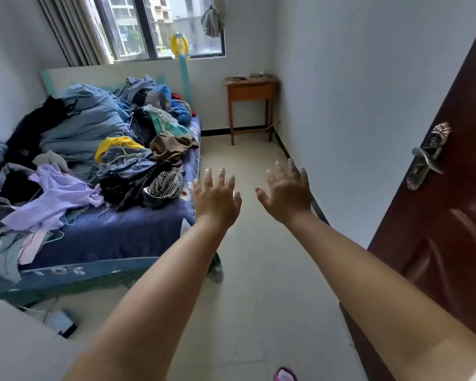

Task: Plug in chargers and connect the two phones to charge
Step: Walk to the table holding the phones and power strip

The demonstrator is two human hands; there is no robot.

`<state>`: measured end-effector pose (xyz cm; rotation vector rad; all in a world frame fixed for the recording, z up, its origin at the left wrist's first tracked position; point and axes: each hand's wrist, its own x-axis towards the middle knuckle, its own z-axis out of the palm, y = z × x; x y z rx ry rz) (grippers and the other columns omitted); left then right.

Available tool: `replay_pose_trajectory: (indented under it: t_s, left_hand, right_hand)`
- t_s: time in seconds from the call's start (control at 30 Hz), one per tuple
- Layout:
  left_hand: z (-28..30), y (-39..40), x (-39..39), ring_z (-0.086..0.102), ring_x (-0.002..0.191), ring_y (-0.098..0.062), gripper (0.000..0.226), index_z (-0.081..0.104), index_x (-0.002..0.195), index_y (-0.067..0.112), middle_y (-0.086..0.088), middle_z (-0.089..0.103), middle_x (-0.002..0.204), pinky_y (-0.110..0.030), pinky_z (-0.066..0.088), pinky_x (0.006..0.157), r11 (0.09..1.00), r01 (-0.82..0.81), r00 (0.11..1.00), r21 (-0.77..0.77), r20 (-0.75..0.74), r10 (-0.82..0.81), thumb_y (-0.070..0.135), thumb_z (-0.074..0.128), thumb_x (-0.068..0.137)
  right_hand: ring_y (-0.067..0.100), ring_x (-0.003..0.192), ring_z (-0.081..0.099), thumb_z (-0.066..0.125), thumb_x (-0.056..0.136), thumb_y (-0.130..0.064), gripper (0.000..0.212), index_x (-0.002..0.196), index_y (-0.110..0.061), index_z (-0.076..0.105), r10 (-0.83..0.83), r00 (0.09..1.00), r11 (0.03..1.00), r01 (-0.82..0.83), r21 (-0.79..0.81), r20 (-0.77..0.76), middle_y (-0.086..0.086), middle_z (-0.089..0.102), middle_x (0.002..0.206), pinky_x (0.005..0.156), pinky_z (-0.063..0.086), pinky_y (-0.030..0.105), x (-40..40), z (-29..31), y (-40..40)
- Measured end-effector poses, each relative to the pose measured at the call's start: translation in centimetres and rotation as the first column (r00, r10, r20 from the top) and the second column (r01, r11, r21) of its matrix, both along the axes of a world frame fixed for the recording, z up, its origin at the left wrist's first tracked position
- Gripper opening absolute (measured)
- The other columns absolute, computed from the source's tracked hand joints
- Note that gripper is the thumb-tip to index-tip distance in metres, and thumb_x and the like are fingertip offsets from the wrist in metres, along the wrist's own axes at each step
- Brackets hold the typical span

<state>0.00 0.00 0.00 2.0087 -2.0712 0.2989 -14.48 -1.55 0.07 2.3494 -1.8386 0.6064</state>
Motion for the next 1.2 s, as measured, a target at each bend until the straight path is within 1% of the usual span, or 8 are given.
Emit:
replay_pose_trajectory:
  t_s: [0.17, 0.4, 0.47, 0.6, 0.77, 0.97, 1.1, 1.2]
  left_hand:
    - [-3.9, -11.9, -0.2, 0.006, 0.141, -0.030, 0.051, 0.021, 0.140, 0.022, -0.004, 0.020, 0.153, -0.048, 0.009, 0.113, 0.988, -0.053, 0.998, 0.143, -0.020, 0.057, 0.039, 0.032, 0.093]
    - [-6.4, -26.7, 0.1, 0.005, 0.141, -0.028, 0.051, 0.018, 0.141, 0.022, -0.002, 0.018, 0.153, -0.048, 0.009, 0.113, 0.954, -0.072, 0.997, 0.290, -0.011, 0.078, 0.039, 0.030, 0.094]
    - [-7.1, -31.5, 0.7, 0.005, 0.141, -0.028, 0.051, 0.017, 0.141, 0.022, -0.002, 0.016, 0.154, -0.048, 0.008, 0.113, 0.944, -0.083, 0.996, 0.320, -0.010, 0.091, 0.038, 0.029, 0.095]
    - [-7.9, -42.6, 2.2, 0.005, 0.141, -0.028, 0.050, 0.017, 0.141, 0.021, -0.002, 0.016, 0.154, -0.048, 0.009, 0.112, 0.941, -0.091, 0.996, 0.326, 0.010, 0.092, 0.038, 0.029, 0.095]
    - [-8.0, -57.8, 4.6, 0.006, 0.140, -0.030, 0.049, 0.019, 0.140, 0.021, -0.003, 0.017, 0.154, -0.047, 0.010, 0.112, 0.939, -0.040, 0.999, 0.341, 0.012, 0.038, 0.037, 0.029, 0.095]
    - [-8.3, -74.8, 5.6, 0.006, 0.141, -0.030, 0.047, 0.022, 0.138, 0.020, -0.003, 0.018, 0.153, -0.047, 0.011, 0.112, 0.928, 0.022, 1.000, 0.371, 0.002, -0.024, 0.037, 0.029, 0.095]
    - [-8.7, -87.6, 6.4, 0.006, 0.141, -0.030, 0.047, 0.022, 0.138, 0.020, -0.003, 0.018, 0.153, -0.046, 0.010, 0.112, 0.933, 0.056, 0.998, 0.356, 0.006, -0.062, 0.036, 0.030, 0.095]
    - [-8.8, -98.6, 7.1, 0.006, 0.140, -0.030, 0.047, 0.023, 0.138, 0.019, -0.003, 0.019, 0.153, -0.046, 0.012, 0.112, 0.940, 0.035, 0.999, 0.338, 0.006, -0.039, 0.036, 0.031, 0.095]
  right_hand:
    - [0.034, 0.140, 0.014, 0.039, 0.091, -0.043, 0.054, 0.135, -0.013, 0.033, -0.016, 1.000, 0.985, 0.016, 0.169, -0.003, 0.014, 0.026, 0.150, 0.114, 0.014, 0.050, -1.1, -4.0, -12.2]
    - [0.034, 0.140, 0.014, 0.040, 0.091, -0.042, 0.052, 0.133, -0.012, 0.036, -0.018, 0.999, 0.949, 0.028, 0.313, -0.033, 0.015, 0.026, 0.150, 0.113, 0.014, 0.050, -1.7, -7.2, -28.1]
    - [0.034, 0.140, 0.014, 0.040, 0.091, -0.043, 0.053, 0.133, -0.012, 0.035, -0.009, 0.999, 0.945, 0.021, 0.325, -0.041, 0.014, 0.026, 0.150, 0.113, 0.014, 0.050, -1.3, -8.1, -32.9]
    - [0.033, 0.140, 0.014, 0.039, 0.091, -0.044, 0.054, 0.135, -0.013, 0.033, -0.006, 0.998, 0.945, 0.028, 0.327, -0.069, 0.014, 0.026, 0.150, 0.113, 0.015, 0.050, 0.0, -9.1, -44.0]
    - [0.033, 0.140, 0.013, 0.039, 0.091, -0.043, 0.054, 0.135, -0.013, 0.031, -0.079, 0.995, 0.940, 0.096, 0.329, -0.067, 0.013, 0.026, 0.150, 0.113, 0.015, 0.050, 1.8, -8.9, -58.5]
    - [0.031, 0.141, 0.011, 0.039, 0.091, -0.042, 0.054, 0.137, -0.014, 0.029, -0.116, 0.993, 0.927, 0.122, 0.354, -0.036, 0.013, 0.023, 0.151, 0.114, 0.012, 0.047, 3.3, -9.1, -74.2]
    - [0.031, 0.141, 0.011, 0.039, 0.091, -0.042, 0.054, 0.137, -0.014, 0.028, -0.139, 0.990, 0.933, 0.139, 0.332, -0.023, 0.013, 0.023, 0.151, 0.114, 0.013, 0.047, 3.9, -9.8, -86.7]
    - [0.032, 0.141, 0.011, 0.038, 0.092, -0.041, 0.055, 0.137, -0.013, 0.027, -0.120, 0.993, 0.937, 0.119, 0.330, -0.018, 0.013, 0.022, 0.151, 0.114, 0.013, 0.047, 4.4, -10.3, -97.8]
